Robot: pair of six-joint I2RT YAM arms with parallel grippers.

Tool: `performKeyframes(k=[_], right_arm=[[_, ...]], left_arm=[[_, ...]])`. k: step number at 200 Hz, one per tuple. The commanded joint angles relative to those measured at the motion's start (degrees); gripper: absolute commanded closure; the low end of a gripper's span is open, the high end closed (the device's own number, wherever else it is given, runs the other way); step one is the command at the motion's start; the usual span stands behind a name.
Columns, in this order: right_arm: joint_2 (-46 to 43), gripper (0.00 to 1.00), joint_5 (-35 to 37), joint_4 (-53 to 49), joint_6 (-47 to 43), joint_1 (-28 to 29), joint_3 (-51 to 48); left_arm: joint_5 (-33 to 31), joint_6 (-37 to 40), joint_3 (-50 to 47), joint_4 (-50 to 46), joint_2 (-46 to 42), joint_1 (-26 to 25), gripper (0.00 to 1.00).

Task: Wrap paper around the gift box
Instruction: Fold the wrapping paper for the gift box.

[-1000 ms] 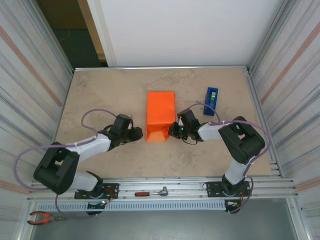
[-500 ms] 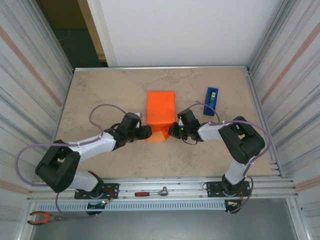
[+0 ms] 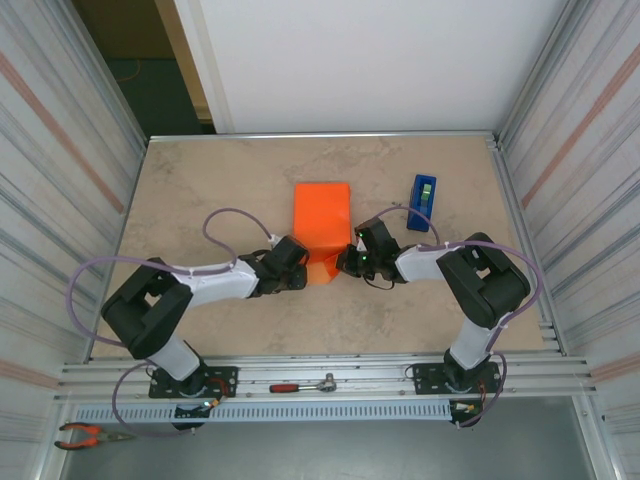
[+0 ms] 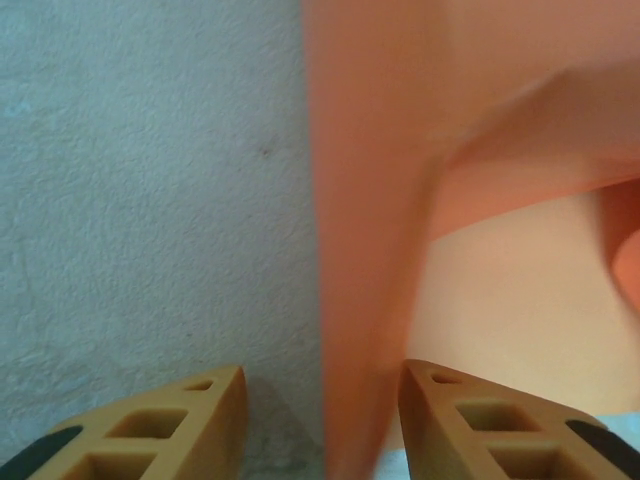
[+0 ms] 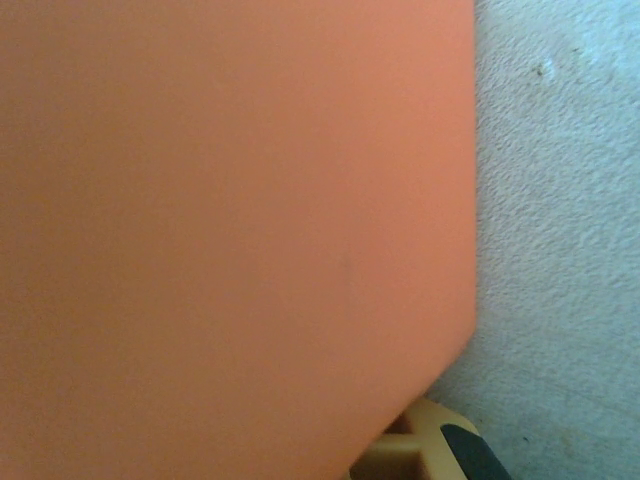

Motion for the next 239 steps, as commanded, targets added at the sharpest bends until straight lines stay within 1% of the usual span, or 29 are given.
performKeyframes(k=[1, 24, 41, 48, 62, 90, 104, 112, 119, 125, 129, 136, 143, 150, 162, 174, 194, 204, 213, 225, 239], right_arm=[[1.6, 1.00, 0.9, -5.4, -0.6, 1.1, -1.2], [1.7, 1.00, 0.9, -5.4, -0.7, 1.1, -1.3], [1.7, 1.00, 0.9, -5.4, -0.7, 1.2, -1.3], [1.7, 1.00, 0.9, -5.4, -0.7, 1.2, -1.3], [1.6, 1.00, 0.9, -5.3, -0.7, 1.2, -1.3], [1.7, 1.00, 0.9, -5.2, -0.7, 1.3, -1.4], [1.7, 1.00, 0.9, -5.2, -0.7, 1.3, -1.4], [1.8, 1.00, 0.9, -5.2, -0.7, 1.2, -1.4], [1.8, 1.00, 0.9, -5.2, -0.7, 1.3, -1.4], [1.8, 1.00, 0.9, -5.1, -0.7, 1.3, -1.4], [1.7, 1.00, 0.9, -5.1, -0.7, 1.3, -1.4], [1.8, 1.00, 0.9, -5.1, -0.7, 1.3, -1.4], [1.9, 1.00, 0.9, -5.1, -0.7, 1.3, -1.2], [1.9, 1.00, 0.8, -5.1, -0.7, 1.4, -1.3], [2.0, 1.00, 0.8, -5.0, -0.6, 1.4, -1.3], [2.0, 1.00, 0.8, -5.0, -0.6, 1.3, -1.3], [2.0, 1.00, 0.8, -5.1, -0.5, 1.4, -1.2], [2.0, 1.00, 0.8, -5.1, -0.6, 1.4, -1.2], [2.0, 1.00, 0.8, -5.1, -0.6, 1.3, -1.2], [2.0, 1.00, 0.9, -5.1, -0.6, 1.4, -1.2], [2.1, 1.00, 0.9, -5.1, -0.5, 1.4, -1.2]], left_arm=[[-3.2, -1.7, 1.8, -1.6, 1.1, -0.9, 0.59], [-3.2, -1.7, 2.3, -1.4, 1.8, -1.2, 0.66], [-3.2, -1.6, 2.6, -1.1, 2.0, -1.4, 0.77], [-3.1, -1.5, 2.7, -1.1, 2.0, -1.5, 0.79], [-2.9, -1.6, 3.1, -1.1, 1.9, -1.6, 0.79], [-2.9, -2.4, 4.0, -2.9, 1.4, -2.1, 0.71], [-3.0, -2.8, 4.3, -4.0, 1.2, -2.1, 0.71], [-3.0, -3.0, 4.3, -4.5, 1.2, -2.1, 0.72], [-3.0, -3.0, 4.3, -4.8, 1.2, -2.1, 0.77], [-3.0, -2.9, 4.4, -5.0, 1.2, -2.1, 0.88], [-3.0, -2.8, 4.4, -5.1, 1.2, -2.1, 0.94], [-2.9, -2.7, 4.5, -5.2, 1.3, -2.1, 0.97], [-2.9, -2.8, 4.6, -5.5, 1.5, -2.1, 0.97], [-2.9, -2.8, 4.7, -5.7, 1.5, -2.1, 0.93], [-3.2, -3.0, 4.9, -6.4, 1.7, -2.1, 0.79], [-3.4, -3.4, 5.2, -7.5, 1.9, -2.2, 0.68], [-3.6, -4.2, 5.5, -8.9, 2.3, -2.2, 0.62], [-3.5, -4.3, 5.4, -9.2, 2.4, -2.2, 0.61], [-3.4, -4.5, 5.3, -9.1, 2.5, -2.2, 0.64], [-3.0, -4.2, 5.3, -8.5, 2.6, -2.2, 0.70], [-2.8, -3.8, 5.7, -7.9, 2.6, -2.2, 0.81]])
